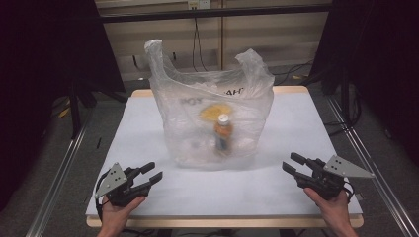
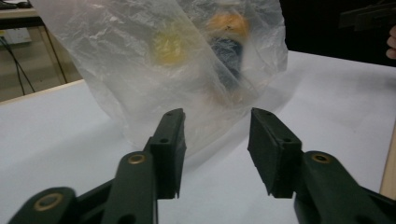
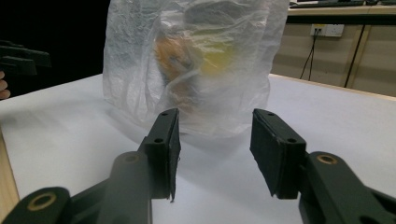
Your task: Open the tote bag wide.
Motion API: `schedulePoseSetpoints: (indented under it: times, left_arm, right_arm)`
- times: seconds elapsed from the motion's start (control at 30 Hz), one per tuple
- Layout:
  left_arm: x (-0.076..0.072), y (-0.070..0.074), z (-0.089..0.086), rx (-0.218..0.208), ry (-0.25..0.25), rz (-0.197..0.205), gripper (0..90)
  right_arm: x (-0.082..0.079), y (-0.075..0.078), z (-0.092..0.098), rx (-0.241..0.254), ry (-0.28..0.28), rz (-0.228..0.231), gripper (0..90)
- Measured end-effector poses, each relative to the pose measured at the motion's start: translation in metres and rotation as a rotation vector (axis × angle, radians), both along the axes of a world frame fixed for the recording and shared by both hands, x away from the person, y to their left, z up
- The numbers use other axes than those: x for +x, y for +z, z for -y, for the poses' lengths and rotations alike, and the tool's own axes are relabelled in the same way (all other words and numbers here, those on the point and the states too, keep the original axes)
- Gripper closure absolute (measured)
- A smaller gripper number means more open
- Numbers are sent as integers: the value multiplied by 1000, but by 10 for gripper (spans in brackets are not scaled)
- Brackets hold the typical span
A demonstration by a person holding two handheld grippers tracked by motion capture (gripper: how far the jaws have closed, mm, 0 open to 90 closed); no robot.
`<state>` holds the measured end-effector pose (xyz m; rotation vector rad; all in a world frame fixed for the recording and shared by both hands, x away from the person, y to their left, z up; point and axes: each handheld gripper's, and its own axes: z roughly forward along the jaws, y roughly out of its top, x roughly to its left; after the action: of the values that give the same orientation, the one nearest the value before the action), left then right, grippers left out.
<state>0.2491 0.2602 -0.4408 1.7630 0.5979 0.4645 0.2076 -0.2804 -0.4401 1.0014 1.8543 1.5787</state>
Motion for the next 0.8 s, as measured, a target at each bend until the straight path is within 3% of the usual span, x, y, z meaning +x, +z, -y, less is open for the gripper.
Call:
schedulePoseSetpoints:
  times: [0.07,0.1,0.13,0.2,0.33,0.4,0.43,0.53,0.6,0.63,0.67,0.7,0.73,0.8]
  left_arm:
    - [1,1,0,4,-6,1,621]
    - [2,3,-1,8,-9,-2,679]
    - [3,5,-1,-21,-15,-21,709]
    - [5,8,-2,-5,-20,-12,759]
    - [12,10,4,-13,-30,-42,841]
    - [13,11,6,-25,-31,-58,858]
    - [15,12,6,-6,-31,-59,858]
    - [19,15,9,-11,-63,-73,884]
    - [21,18,13,-8,-58,-77,900]
    - [25,19,16,-26,-94,-80,900]
    - [24,20,19,-29,-62,-79,900]
    - [24,20,19,-29,-62,-79,900]
    - [27,21,20,-15,-90,-76,900]
    - [30,24,26,-29,-105,-77,900]
  right_arm:
    - [1,1,-1,2,7,1,581]
    - [4,2,-4,-2,22,-8,615]
    - [5,2,-5,-6,31,-8,653]
    - [8,4,-6,-4,49,-16,696]
    - [12,8,-9,2,66,-24,765]
    - [14,11,-11,4,79,-24,797]
    - [14,11,-11,4,79,-24,797]
    - [16,14,-12,6,105,-35,827]
    - [20,17,-14,13,127,-47,862]
    - [21,18,-15,10,131,-50,870]
    - [23,20,-16,10,138,-55,878]
    - [23,20,-16,10,138,-55,878]
    - [27,24,-19,11,155,-57,889]
    - [31,27,-23,3,170,-61,894]
